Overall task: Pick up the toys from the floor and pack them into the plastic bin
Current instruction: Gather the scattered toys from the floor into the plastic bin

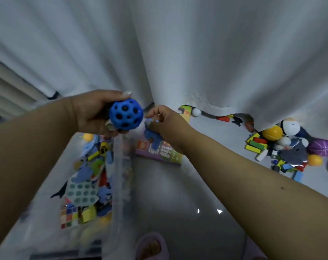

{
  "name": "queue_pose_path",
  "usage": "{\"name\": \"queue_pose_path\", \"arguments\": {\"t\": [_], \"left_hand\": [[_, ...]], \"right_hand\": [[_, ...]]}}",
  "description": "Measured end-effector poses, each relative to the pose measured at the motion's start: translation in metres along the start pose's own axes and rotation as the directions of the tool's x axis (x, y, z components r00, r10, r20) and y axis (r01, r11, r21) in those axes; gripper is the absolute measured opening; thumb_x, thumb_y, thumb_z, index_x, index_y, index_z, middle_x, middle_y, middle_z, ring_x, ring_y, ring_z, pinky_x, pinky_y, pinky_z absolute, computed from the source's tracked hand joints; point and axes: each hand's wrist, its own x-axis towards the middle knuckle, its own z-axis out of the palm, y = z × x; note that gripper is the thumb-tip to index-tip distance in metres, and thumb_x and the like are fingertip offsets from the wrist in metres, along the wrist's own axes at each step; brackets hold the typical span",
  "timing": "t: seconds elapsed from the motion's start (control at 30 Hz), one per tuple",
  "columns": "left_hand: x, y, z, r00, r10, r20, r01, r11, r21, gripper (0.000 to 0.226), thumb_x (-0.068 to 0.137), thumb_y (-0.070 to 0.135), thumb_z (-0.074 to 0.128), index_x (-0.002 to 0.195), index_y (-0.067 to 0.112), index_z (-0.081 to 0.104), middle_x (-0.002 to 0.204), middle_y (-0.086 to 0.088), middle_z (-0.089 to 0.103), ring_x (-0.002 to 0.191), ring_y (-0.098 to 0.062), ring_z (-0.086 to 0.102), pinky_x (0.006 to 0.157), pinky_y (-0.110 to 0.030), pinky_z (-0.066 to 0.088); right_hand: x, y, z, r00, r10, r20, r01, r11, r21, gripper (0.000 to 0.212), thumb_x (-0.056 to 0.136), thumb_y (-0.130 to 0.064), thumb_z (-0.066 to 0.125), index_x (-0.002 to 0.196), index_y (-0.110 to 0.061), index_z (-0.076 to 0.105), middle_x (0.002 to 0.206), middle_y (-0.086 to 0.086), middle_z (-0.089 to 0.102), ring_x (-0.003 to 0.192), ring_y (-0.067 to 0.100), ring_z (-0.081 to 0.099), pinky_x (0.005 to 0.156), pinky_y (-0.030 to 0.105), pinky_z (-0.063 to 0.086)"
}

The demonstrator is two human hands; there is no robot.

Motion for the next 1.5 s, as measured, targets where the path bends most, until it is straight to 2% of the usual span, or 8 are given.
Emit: {"name": "queue_pose_path", "arguments": {"t": [0.13,0.27,0.4,0.57,0.77,0.93,1.33,1.5], "left_hand": [[-0.062,-0.032,-0.06,0.967,-0.007,-0.256,0.003,1.0,-0.017,0.07,0.012,0.046,0.093,0.075,0.022,0.075,0.09,-0.003,0.073,0.074,-0.021,0.071,0.054,-0.037,0.059],[-0.084,-0.066,-0.069,0.928,-0.152,-0.34,0.136,0.988,-0.07,0.075,0.043,0.045,0.085,0.109,0.015,0.064,0.12,-0.014,0.055,0.095,-0.025,0.057,0.086,-0.039,0.044],[-0.079,-0.058,-0.053,0.898,-0.011,-0.441,-0.007,0.999,-0.039,0.064,0.09,0.051,0.047,0.144,0.018,0.039,0.151,-0.007,0.035,0.142,-0.023,0.026,0.114,-0.04,0.011],[-0.048,-0.025,-0.013,0.831,0.247,-0.499,-0.218,0.969,0.116,0.017,0.093,0.026,0.054,0.105,0.015,0.06,0.128,-0.009,0.051,0.117,-0.02,0.046,0.102,-0.039,0.035],[0.014,0.002,0.059,0.86,0.419,-0.292,-0.245,0.841,0.483,0.017,0.09,0.018,0.06,0.099,0.004,0.062,0.101,-0.012,0.063,0.097,-0.027,0.061,0.084,-0.041,0.053],[0.085,-0.009,0.119,0.93,0.361,-0.067,-0.128,0.489,0.863,0.042,0.088,0.035,0.062,0.123,0.014,0.055,0.122,-0.008,0.058,0.108,-0.025,0.056,0.088,-0.03,0.045],[0.248,-0.033,0.174,0.969,0.245,0.037,-0.098,0.241,0.966,0.073,0.084,0.031,0.062,0.147,0.013,0.029,0.151,-0.011,0.026,0.136,-0.03,0.034,0.106,-0.037,0.033],[0.291,-0.029,0.174,0.96,0.277,0.048,-0.077,0.095,0.992,0.083,0.087,0.028,0.057,0.152,0.016,0.009,0.158,-0.013,0.006,0.144,-0.034,0.013,0.116,-0.045,0.022]], "right_hand": [[-0.01,-0.037,0.074,0.972,0.008,0.236,0.015,0.995,-0.098,0.021,0.089,-0.003,0.056,0.105,-0.015,0.057,0.093,0.019,0.057,0.082,0.032,0.06,0.073,0.045,0.056],[-0.024,-0.045,0.107,0.911,0.008,0.413,0.159,0.916,-0.37,0.039,0.093,-0.005,0.05,0.131,-0.012,0.047,0.119,0.016,0.056,0.093,0.024,0.054,0.074,0.029,0.043],[-0.039,-0.041,0.09,0.979,-0.05,0.198,0.121,0.923,-0.366,0.035,0.09,-0.002,0.049,0.125,-0.009,0.052,0.109,0.014,0.062,0.099,0.028,0.058,0.086,0.029,0.045],[-0.047,-0.016,0.026,0.982,0.009,-0.188,-0.057,0.967,-0.25,0.025,0.088,-0.006,0.043,0.101,-0.017,0.059,0.095,0.009,0.065,0.089,0.028,0.062,0.077,0.034,0.049],[-0.052,0.051,-0.06,0.927,0.141,-0.348,-0.253,0.919,-0.301,0.005,0.088,-0.012,0.053,0.089,-0.017,0.054,0.089,0.007,0.063,0.085,0.028,0.063,0.07,0.035,0.052],[-0.053,0.114,-0.122,0.875,0.22,-0.431,-0.405,0.82,-0.404,0.015,0.088,-0.012,0.051,0.101,-0.016,0.056,0.097,0.004,0.06,0.086,0.021,0.054,0.067,0.025,0.039],[0.029,0.188,-0.208,0.902,0.243,-0.357,-0.43,0.436,-0.79,0.06,0.083,-0.023,0.056,0.139,-0.01,0.037,0.144,0.013,0.038,0.131,0.032,0.037,0.109,0.043,0.033],[0.063,0.189,-0.218,0.943,0.17,-0.287,-0.333,0.432,-0.838,0.069,0.084,-0.02,0.058,0.145,-0.015,0.025,0.151,0.007,0.024,0.139,0.026,0.024,0.111,0.04,0.024]]}}
